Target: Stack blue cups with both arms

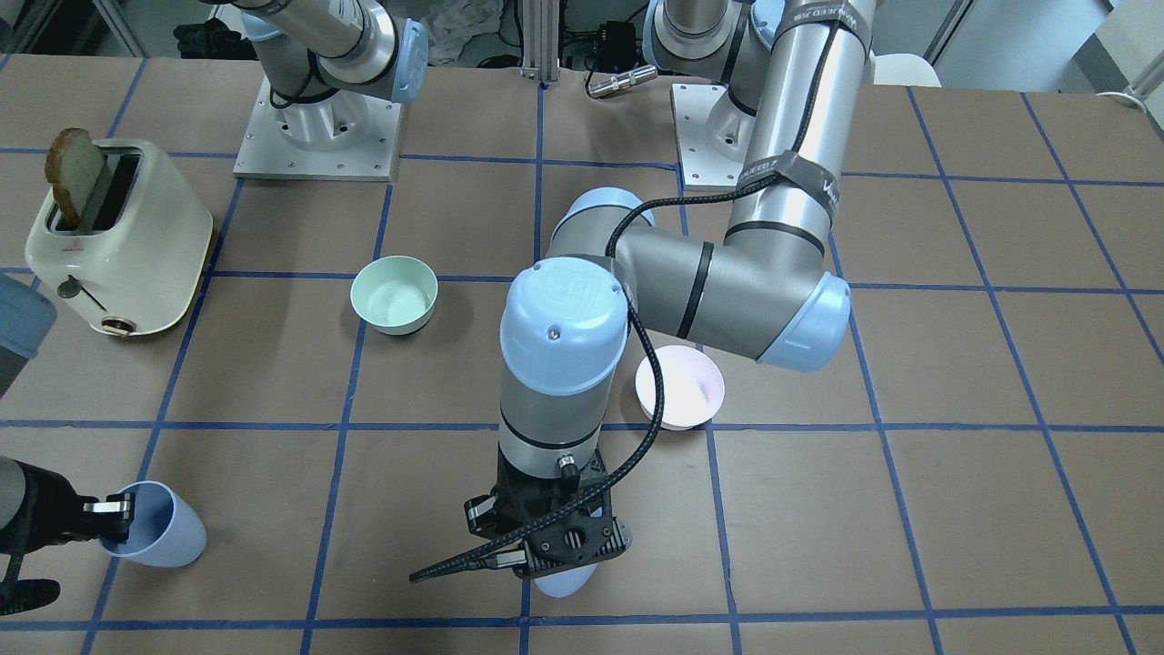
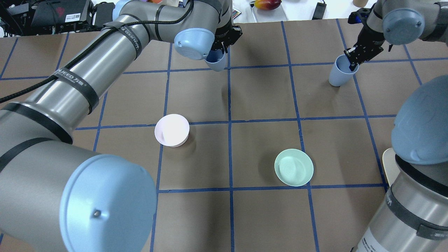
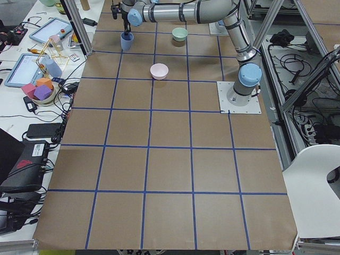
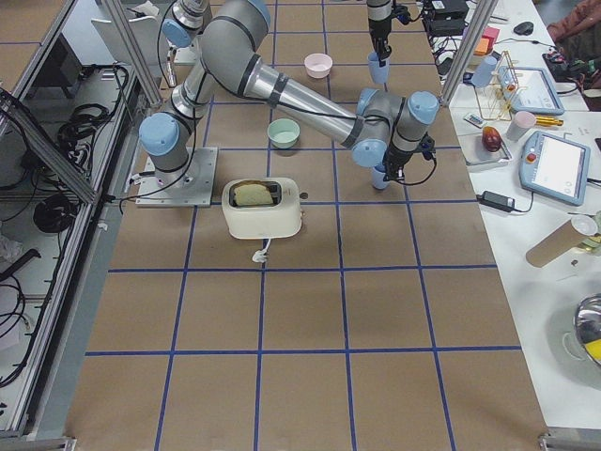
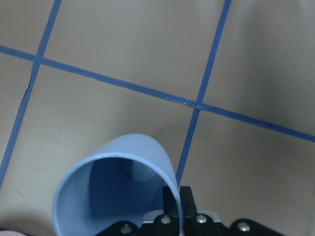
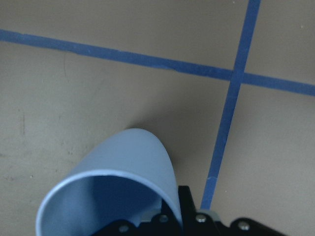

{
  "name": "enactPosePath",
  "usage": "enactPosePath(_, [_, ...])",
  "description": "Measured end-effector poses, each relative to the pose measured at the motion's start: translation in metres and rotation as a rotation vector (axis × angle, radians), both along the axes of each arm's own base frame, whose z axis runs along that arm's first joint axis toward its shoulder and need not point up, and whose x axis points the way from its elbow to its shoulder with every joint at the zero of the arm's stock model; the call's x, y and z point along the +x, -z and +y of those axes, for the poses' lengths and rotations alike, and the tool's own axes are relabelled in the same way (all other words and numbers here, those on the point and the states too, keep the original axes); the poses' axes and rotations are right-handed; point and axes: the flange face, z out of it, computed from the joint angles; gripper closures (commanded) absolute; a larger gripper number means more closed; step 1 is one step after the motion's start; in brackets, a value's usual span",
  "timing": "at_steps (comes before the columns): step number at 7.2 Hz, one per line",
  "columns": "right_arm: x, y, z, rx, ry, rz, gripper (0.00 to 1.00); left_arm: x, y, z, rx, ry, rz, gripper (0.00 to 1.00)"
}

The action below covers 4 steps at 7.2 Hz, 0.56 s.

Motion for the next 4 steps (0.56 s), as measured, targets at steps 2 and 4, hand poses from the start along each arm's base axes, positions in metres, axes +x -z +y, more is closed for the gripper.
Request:
enactPosePath(2, [0.012, -0.040, 0.015, 0.016, -0.001, -0.016, 1.00, -0.014, 0.012, -0.012, -0.008, 0.012, 0.005, 1.00])
enactPosePath(4, [0.035, -0.075, 0.031, 0.034, 0.034, -0.059, 1.00, -0.023, 0.027, -0.017, -0.005, 0.020, 0.002, 1.00])
